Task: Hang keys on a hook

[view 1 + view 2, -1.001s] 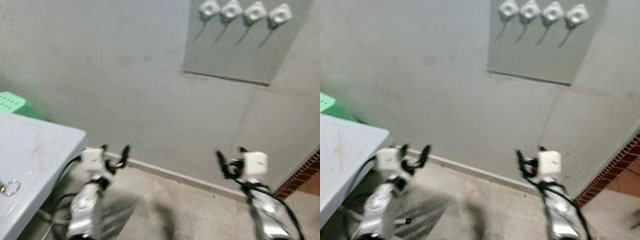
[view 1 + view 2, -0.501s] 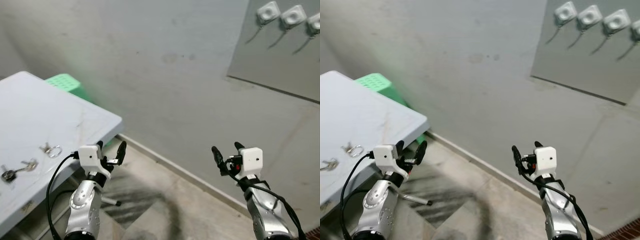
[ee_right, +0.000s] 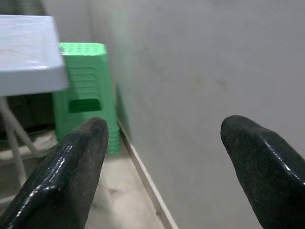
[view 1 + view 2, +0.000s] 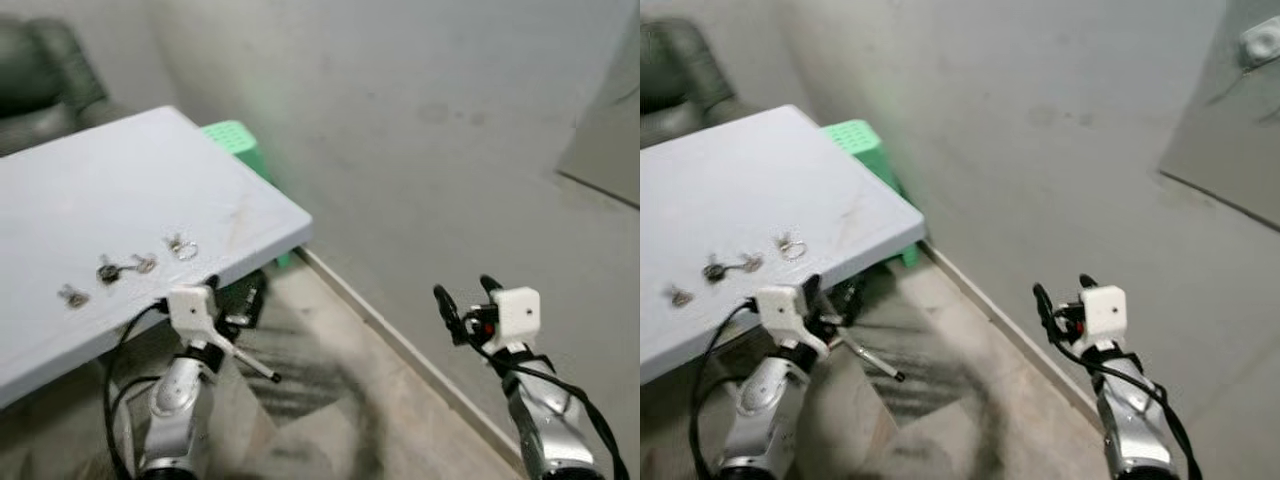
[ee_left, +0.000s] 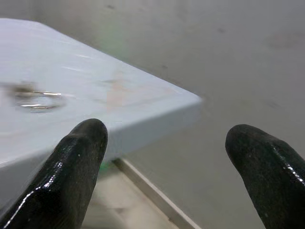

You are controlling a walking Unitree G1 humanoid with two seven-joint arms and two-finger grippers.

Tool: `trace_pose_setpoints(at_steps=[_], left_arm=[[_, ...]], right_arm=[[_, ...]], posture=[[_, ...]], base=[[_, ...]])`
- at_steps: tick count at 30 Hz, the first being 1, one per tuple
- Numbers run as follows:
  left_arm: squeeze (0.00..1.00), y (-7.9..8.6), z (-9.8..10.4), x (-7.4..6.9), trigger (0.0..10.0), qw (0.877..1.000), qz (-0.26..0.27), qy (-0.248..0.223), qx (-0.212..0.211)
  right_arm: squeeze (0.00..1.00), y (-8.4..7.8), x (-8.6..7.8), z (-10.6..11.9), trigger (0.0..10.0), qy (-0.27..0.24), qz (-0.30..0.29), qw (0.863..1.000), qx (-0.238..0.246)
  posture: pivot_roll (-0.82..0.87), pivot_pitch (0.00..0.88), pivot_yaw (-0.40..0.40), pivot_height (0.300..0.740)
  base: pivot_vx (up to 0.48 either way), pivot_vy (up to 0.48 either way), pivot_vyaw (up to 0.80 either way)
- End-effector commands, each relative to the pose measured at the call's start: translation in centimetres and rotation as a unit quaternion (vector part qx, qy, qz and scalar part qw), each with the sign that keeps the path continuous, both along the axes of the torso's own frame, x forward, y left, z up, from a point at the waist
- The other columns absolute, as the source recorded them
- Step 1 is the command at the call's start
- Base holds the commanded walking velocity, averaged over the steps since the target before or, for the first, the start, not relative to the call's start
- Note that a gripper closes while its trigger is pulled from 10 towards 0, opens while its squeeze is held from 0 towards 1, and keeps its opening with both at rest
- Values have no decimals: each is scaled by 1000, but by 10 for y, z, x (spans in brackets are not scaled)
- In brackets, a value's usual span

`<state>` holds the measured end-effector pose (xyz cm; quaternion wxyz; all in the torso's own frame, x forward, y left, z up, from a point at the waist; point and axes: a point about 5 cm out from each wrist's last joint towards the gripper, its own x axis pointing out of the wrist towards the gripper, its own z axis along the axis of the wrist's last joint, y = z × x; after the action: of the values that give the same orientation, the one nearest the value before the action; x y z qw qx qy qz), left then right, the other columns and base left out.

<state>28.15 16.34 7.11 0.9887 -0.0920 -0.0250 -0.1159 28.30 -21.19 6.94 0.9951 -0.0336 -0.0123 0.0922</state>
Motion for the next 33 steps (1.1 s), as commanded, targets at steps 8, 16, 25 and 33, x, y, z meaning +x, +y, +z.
trace_pose_setpoints(at_steps=[8, 16, 25, 33], left_arm=[[0, 6, 4, -1, 10000, 1000, 10, 0, 4], [0, 5, 4, -2, 10000, 1000, 9, 3, 2], [0, 5, 3, -1, 10000, 1000, 13, 9, 1], [0, 0, 3, -1, 10000, 1000, 13, 10, -6]], right_arm=[[0, 13, 6, 12, 10000, -16, 32, 999, 5], [0, 14, 5, 13, 10000, -17, 33, 999, 5], [0, 13, 3, 13, 10000, -14, 33, 999, 4], [0, 15, 2, 14, 10000, -12, 39, 999, 8]], posture=[[-9, 23, -35, 740], [-14, 24, -34, 740], [-14, 20, -34, 740], [-12, 10, -39, 740]], base=[[0, 0, 770], [0, 0, 774], [0, 0, 775], [0, 0, 637]])
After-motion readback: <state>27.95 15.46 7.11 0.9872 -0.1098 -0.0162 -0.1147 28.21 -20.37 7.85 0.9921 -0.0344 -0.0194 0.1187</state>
